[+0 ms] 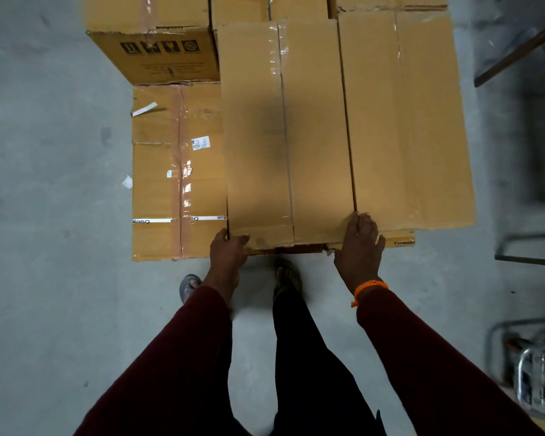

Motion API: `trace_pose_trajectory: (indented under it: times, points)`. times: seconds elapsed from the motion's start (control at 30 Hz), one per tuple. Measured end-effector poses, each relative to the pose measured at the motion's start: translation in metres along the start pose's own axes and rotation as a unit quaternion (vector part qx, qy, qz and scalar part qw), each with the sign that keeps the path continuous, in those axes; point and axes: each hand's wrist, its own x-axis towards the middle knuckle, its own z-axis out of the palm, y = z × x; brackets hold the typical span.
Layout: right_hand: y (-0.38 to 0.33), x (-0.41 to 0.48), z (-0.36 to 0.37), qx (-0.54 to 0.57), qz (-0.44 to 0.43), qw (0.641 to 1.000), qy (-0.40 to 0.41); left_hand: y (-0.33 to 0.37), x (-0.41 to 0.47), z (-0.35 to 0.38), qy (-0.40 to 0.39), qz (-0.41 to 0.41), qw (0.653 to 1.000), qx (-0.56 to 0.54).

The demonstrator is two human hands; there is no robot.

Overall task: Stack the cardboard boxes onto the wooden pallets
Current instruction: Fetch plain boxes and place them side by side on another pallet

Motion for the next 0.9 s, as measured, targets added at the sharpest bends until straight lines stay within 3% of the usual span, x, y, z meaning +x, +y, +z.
trace_pose_trajectory:
  times: [0.17, 0.3, 0.43, 0.53, 0.73, 0.9]
  points:
    - [-0.058, -0.06, -0.005, 0.061, -0.071, 0.995, -0.025, 0.025, -0.042, -0.051, -0.035, 0.041, 0.995, 0.085]
    - [-0.142, -0.12, -0.034, 0.178, -0.124, 0.974, -0.061, 0.038, -0.09, -0.12, -0.085, 0.068, 0.988, 0.114]
    - [-0.243, -0.177, -0.058, 0.268, -0.202, 0.942, -0.025, 0.044, -0.117, -0.214, -0.102, 0.112, 0.983, 0.106]
    - [-0.325, -0.217, -0.081, 0.286, -0.251, 0.923, -0.055, 0.051, -0.134, -0.307, -0.08, 0.15, 0.982, 0.081]
    - [-0.482, -0.286, -0.126, 0.384, -0.319, 0.851, -0.164, 0.06, -0.15, -0.497, 0.02, 0.17, 0.984, -0.045]
    - [-0.579, -0.314, -0.146, 0.414, -0.336, 0.821, -0.204, 0.061, -0.153, -0.593, 0.076, 0.161, 0.974, -0.139]
